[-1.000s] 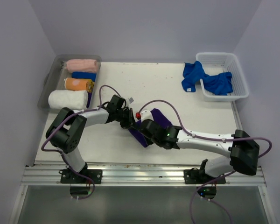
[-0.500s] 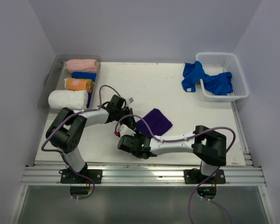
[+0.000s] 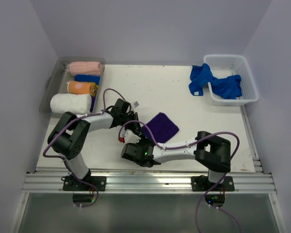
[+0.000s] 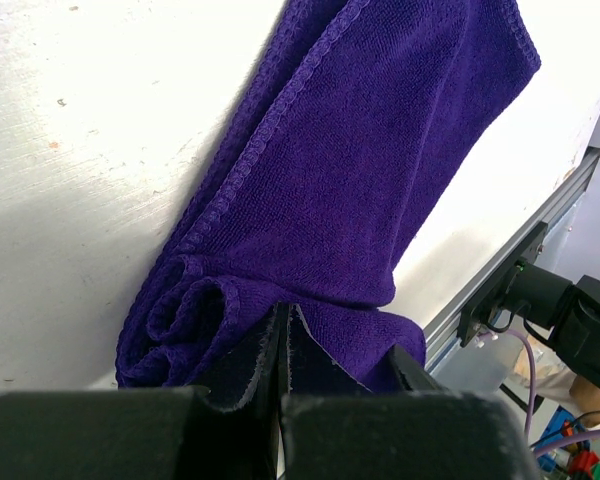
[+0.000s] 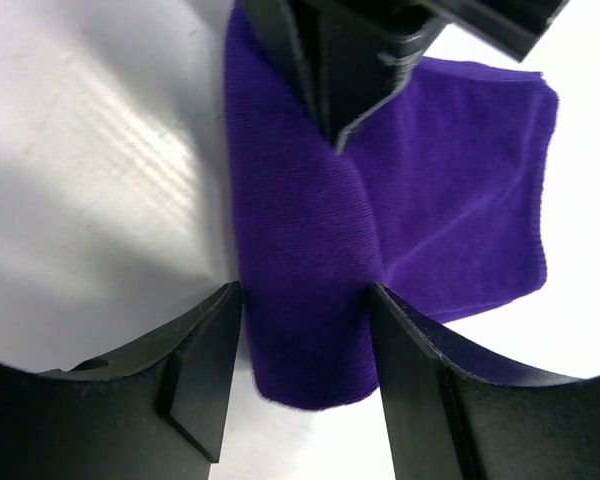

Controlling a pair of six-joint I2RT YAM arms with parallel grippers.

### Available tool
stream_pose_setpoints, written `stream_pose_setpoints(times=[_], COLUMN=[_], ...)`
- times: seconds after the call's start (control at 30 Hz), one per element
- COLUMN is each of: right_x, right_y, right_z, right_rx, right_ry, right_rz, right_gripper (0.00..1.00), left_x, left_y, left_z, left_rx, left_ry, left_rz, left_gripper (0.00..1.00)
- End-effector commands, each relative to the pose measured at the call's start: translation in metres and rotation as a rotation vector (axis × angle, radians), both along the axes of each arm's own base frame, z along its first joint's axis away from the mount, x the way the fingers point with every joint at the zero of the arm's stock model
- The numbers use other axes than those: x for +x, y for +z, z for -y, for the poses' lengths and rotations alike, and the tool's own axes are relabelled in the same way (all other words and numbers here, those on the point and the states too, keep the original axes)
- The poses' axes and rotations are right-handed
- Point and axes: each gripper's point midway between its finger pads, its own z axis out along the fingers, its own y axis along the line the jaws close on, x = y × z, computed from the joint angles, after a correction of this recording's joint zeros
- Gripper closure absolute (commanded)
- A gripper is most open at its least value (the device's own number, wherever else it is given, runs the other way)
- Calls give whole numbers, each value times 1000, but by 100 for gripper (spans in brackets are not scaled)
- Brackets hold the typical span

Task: Roll the towels
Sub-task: Roll the towel

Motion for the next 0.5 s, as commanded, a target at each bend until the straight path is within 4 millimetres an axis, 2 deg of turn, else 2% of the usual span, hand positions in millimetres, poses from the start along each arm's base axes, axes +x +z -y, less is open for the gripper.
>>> stream_pose_setpoints(times=[0.0, 0.27, 0.37, 0.47], right_x=[13, 10, 6, 5], right_y=[8, -19, -25, -24], right_z=[0, 5, 7, 7], right_rx=[2, -7, 18, 79], right_ry=[-55, -81, -89, -99], right_rz=[106, 82, 53, 7], right_gripper=[42, 42, 48, 62], left_x=[-5, -5, -5, -3], left_y=[-7, -5, -1, 4], left_z=[-7, -6, -6, -6], left_rx=[42, 37, 35, 31], left_ry=[-15, -14, -15, -17], left_rz=[-5, -4, 5, 13], left_gripper=[100, 100, 100, 96])
